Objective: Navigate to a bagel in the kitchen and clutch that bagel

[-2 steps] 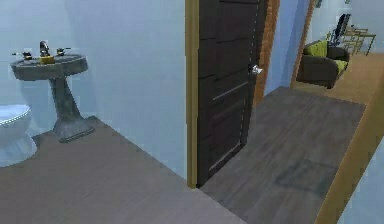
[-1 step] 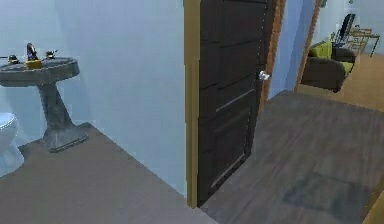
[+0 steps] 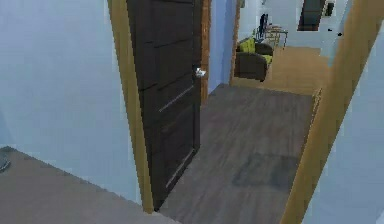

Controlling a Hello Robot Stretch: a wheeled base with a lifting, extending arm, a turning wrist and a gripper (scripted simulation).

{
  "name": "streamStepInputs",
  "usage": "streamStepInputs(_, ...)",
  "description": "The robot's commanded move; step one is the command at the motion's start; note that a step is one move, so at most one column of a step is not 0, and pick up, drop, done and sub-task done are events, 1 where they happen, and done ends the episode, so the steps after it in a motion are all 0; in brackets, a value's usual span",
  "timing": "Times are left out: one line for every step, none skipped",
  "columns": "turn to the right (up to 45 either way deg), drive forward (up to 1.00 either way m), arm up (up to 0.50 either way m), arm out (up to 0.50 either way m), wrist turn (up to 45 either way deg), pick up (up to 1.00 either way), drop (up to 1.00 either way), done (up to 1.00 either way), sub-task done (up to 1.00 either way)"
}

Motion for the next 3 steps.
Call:
streamStepInputs(0.0, 0.8, 0.0, 0.0, 0.0, 0.0, 0.0, 0.0, 0.0)
streamStepInputs(27.0, 0.0, 0.0, 0.0, 0.0, 0.0, 0.0, 0.0, 0.0)
streamStepInputs(0.0, 0.3, 0.0, 0.0, 0.0, 0.0, 0.0, 0.0, 0.0)
